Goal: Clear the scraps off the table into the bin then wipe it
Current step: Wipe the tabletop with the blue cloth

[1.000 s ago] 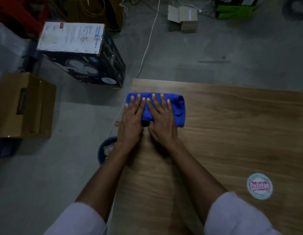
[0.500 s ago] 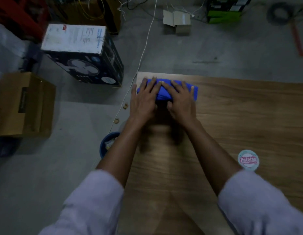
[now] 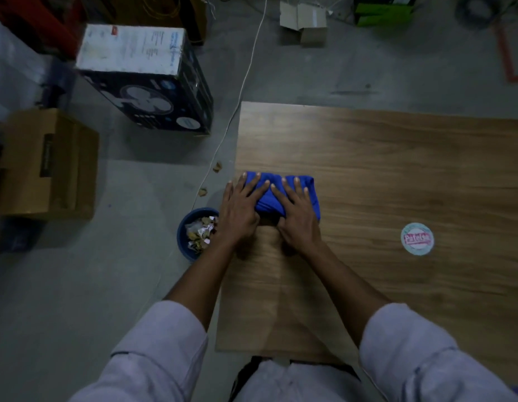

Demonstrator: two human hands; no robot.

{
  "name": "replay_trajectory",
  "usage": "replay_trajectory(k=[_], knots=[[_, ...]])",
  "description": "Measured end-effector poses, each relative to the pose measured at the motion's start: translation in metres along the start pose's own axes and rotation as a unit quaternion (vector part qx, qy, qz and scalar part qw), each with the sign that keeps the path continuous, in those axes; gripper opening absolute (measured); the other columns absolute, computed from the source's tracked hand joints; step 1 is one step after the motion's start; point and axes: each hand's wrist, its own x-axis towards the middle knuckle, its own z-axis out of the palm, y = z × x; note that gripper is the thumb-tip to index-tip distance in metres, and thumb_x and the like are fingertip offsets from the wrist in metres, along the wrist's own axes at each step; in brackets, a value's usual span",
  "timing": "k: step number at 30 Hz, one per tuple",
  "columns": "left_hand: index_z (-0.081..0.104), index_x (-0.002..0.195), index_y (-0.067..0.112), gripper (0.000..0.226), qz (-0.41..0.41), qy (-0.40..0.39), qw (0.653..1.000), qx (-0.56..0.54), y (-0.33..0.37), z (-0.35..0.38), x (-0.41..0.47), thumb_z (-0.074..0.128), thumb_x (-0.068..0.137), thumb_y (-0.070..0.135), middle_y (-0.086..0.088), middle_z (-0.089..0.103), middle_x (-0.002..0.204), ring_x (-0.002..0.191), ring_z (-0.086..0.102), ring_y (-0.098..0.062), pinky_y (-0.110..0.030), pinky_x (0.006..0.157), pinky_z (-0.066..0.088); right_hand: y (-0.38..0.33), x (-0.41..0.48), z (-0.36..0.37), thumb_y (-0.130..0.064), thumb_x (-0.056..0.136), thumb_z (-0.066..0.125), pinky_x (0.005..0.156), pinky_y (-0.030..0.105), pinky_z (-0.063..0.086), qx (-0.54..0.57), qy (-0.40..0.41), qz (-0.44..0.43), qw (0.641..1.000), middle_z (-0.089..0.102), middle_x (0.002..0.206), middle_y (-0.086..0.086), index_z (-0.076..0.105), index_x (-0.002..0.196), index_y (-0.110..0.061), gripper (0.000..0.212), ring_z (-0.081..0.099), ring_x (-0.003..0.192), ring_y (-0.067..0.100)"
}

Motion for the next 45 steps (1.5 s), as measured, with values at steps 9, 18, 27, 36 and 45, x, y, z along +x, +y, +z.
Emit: replay_trajectory(k=[9, 18, 27, 36, 45], knots=[[0.047, 0.145, 0.029, 0.052, 0.021, -0.07, 0.994, 0.082, 0.014, -0.021, -0.066, 0.053, 0.093, 0.022, -0.003, 0.057, 0.143, 0.134, 0.047, -0.025, -0.049, 0.122, 0.015, -0.038, -0.068, -0.038, -0.013, 0.078, 0.062, 0.109, 0.039, 0.04, -0.039, -0.099, 0.056, 0.993, 0.059, 0.142, 0.007, 0.053, 0.145, -0.029, 0.069, 0.053, 0.131, 0.032], [0.0, 0.163, 0.021, 0.089, 0.015, -0.052, 0.992, 0.112, 0.009, 0.02, -0.056, 0.056, 0.095, 0.015, -0.006, -0.008, 0.171, 0.158, -0.009, -0.026, -0.044, 0.127, -0.001, -0.008, -0.048, -0.008, -0.009, 0.077, 0.067, 0.124, 0.056, 0.004, -0.124, -0.091, 0.028, 0.988, 0.012, 0.169, 0.003, 0.025, 0.159, -0.029, 0.094, 0.0, 0.155, 0.035], [0.012, 0.163, 0.023, 0.077, 0.029, -0.07, 0.99, 0.119, 0.017, 0.036, -0.15, 0.05, 0.097, 0.018, -0.005, 0.005, 0.172, 0.158, 0.001, -0.024, -0.043, 0.127, -0.006, -0.033, -0.153, 0.014, -0.007, 0.073, 0.07, 0.124, 0.051, 0.007, -0.089, -0.086, 0.037, 0.992, 0.024, 0.166, 0.003, 0.034, 0.156, -0.025, 0.092, 0.009, 0.155, 0.034], [0.023, 0.161, 0.021, 0.081, 0.056, 0.036, 0.992, 0.104, 0.025, -0.012, -0.119, 0.058, 0.088, 0.015, -0.012, 0.017, 0.169, 0.156, 0.013, -0.03, -0.046, 0.128, 0.002, -0.058, -0.113, -0.045, -0.014, 0.077, 0.063, 0.115, 0.052, 0.031, -0.109, 0.037, 0.037, 0.993, 0.047, 0.153, 0.005, 0.053, 0.145, -0.024, 0.07, 0.038, 0.144, 0.029], [0.025, 0.16, 0.013, 0.078, 0.034, -0.06, 0.997, -0.042, 0.006, 0.043, -0.16, 0.051, 0.089, -0.006, -0.007, 0.01, 0.17, 0.158, 0.002, -0.026, -0.033, 0.126, -0.001, -0.05, -0.166, 0.019, -0.022, 0.089, 0.067, 0.125, 0.05, 0.011, -0.156, -0.104, 0.086, 0.978, 0.011, 0.169, 0.002, 0.021, 0.16, -0.025, 0.085, 0.004, 0.156, 0.029]])
